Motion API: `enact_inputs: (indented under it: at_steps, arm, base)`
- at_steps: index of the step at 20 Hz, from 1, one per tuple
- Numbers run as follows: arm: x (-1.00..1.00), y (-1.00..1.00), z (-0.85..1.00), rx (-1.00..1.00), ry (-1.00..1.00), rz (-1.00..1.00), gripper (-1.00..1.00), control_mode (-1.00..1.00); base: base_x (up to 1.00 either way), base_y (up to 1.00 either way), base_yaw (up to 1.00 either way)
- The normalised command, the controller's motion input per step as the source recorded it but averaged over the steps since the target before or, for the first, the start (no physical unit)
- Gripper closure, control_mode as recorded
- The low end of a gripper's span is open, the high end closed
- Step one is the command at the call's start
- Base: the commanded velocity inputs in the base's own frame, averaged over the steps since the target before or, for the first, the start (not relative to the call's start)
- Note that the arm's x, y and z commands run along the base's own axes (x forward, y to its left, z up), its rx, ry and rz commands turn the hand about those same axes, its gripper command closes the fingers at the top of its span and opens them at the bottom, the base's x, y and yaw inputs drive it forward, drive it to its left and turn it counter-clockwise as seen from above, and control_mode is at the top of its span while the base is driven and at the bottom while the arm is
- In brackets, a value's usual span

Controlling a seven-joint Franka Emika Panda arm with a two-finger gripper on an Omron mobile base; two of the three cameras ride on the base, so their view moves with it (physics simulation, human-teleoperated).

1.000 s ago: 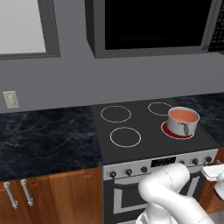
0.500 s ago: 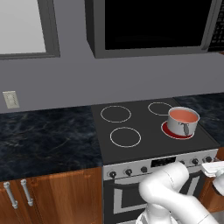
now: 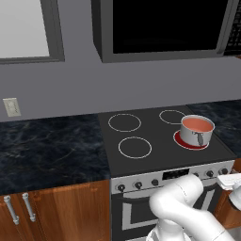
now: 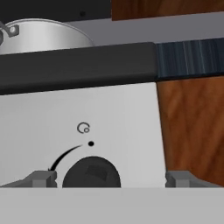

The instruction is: Wait until the marinara sauce is simmered to a deep red color and then turn off the stove.

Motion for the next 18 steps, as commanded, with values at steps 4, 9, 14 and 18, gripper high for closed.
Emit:
enact_inputs:
  at_steps: [4,9,14,18]
  arm:
    - [0.00,0.00,0.00,0.00,0.00,0.00,1.00,-1.00]
    - [0.00,0.00,0.00,0.00,0.00,0.00,1.00,-1.00]
    - [0.00,0.00,0.00,0.00,0.00,0.00,1.00,-1.00]
    - [0.00,0.00,0.00,0.00,0.00,0.00,1.00,-1.00]
  base:
    - [0.00,0.00,0.00]
    - [0.00,0.00,0.00]
    - [0.00,0.00,0.00]
    - [0.00,0.00,0.00]
